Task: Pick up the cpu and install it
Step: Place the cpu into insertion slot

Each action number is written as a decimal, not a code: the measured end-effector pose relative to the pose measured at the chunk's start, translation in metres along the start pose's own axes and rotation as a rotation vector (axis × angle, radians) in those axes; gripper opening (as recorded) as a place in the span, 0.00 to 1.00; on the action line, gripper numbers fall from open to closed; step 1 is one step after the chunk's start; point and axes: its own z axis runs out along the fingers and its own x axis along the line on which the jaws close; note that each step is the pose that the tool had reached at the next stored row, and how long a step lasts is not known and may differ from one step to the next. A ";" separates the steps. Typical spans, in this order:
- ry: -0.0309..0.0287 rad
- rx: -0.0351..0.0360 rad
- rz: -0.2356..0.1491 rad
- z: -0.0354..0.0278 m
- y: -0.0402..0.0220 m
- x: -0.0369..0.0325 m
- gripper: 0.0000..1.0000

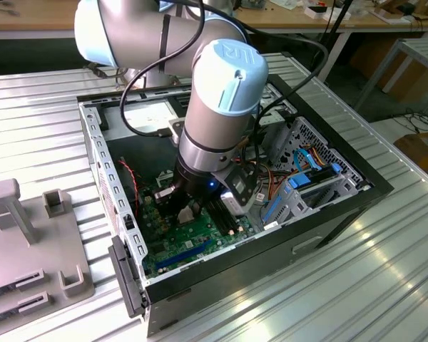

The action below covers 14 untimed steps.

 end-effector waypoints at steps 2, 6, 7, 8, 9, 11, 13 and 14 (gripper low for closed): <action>0.0000 0.0000 0.000 0.0001 -0.0003 0.0014 0.55; 0.0002 0.0000 -0.001 -0.0005 -0.0003 0.0008 0.55; 0.0000 0.0001 -0.001 -0.0011 -0.0003 0.0001 0.55; 0.0001 0.0002 -0.001 -0.0014 -0.0002 -0.0001 0.55; 0.0000 0.0000 -0.001 -0.0015 0.0003 -0.0003 0.55; 0.0000 0.0000 -0.001 -0.0015 0.0007 -0.0004 0.55; 0.0000 -0.0004 -0.001 -0.0014 0.0026 -0.0003 0.55; 0.0000 -0.0006 -0.001 -0.0014 0.0034 -0.0004 0.55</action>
